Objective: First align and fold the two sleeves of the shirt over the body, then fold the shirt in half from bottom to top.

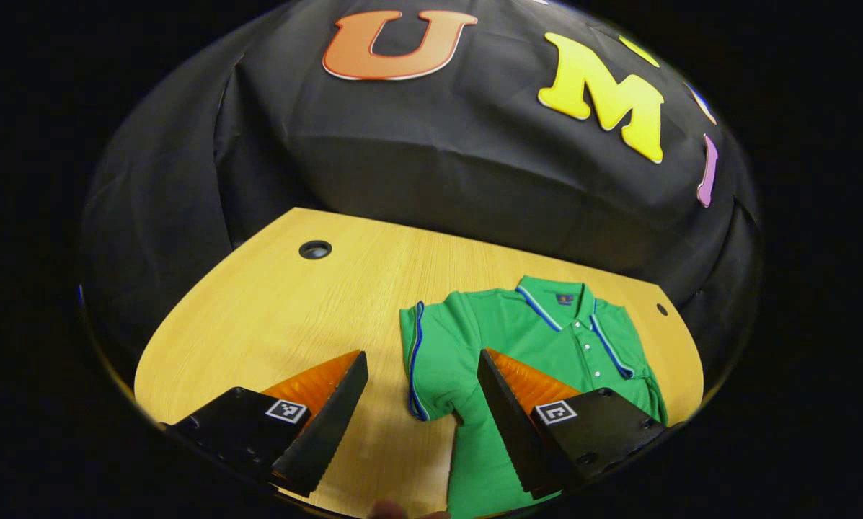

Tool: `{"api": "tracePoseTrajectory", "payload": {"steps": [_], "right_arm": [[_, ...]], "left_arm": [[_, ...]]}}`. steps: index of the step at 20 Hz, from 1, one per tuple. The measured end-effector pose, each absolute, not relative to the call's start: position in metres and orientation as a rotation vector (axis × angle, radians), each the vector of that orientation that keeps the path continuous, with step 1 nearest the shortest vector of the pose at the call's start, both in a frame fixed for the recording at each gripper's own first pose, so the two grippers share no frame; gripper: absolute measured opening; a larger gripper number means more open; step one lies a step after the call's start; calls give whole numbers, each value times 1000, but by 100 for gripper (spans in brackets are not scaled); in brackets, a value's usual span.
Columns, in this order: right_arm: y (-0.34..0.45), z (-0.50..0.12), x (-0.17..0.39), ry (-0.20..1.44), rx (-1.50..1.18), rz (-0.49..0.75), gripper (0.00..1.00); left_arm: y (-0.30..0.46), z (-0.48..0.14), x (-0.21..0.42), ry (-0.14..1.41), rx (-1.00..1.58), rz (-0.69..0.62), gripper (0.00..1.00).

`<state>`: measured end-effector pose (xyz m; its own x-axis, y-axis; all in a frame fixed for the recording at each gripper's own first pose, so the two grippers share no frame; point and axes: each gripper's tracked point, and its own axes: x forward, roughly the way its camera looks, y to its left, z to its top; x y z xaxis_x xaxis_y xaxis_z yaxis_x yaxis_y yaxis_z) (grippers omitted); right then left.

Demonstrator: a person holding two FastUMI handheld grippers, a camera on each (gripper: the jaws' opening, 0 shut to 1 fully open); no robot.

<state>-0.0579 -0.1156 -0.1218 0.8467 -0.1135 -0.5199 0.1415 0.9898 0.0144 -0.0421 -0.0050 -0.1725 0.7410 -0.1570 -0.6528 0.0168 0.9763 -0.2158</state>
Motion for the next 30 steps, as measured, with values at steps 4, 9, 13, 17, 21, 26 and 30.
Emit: {"api": "tracePoseTrajectory", "payload": {"steps": [4,9,13,17,21,26,30], "right_arm": [[-116,-121,-58,558,31,-139,93],[-105,-112,-48,539,-1,-109,93],[-102,-125,-45,558,-8,-111,98],[-118,-138,-49,575,-5,-168,93],[-133,-147,-55,582,47,-217,96],[-138,-145,-53,564,73,-216,93],[-145,-142,-60,545,96,-228,95]], "left_arm": [[-5,-185,-44,800,-221,-103,96],[-18,-189,-56,906,-246,-148,76],[0,-192,-60,959,-108,-148,49],[1,-196,-51,938,-71,-99,11],[0,-178,-48,904,-59,-120,4],[-21,-143,-43,869,-83,-141,4],[-56,-122,-43,854,-119,-164,4]]}}
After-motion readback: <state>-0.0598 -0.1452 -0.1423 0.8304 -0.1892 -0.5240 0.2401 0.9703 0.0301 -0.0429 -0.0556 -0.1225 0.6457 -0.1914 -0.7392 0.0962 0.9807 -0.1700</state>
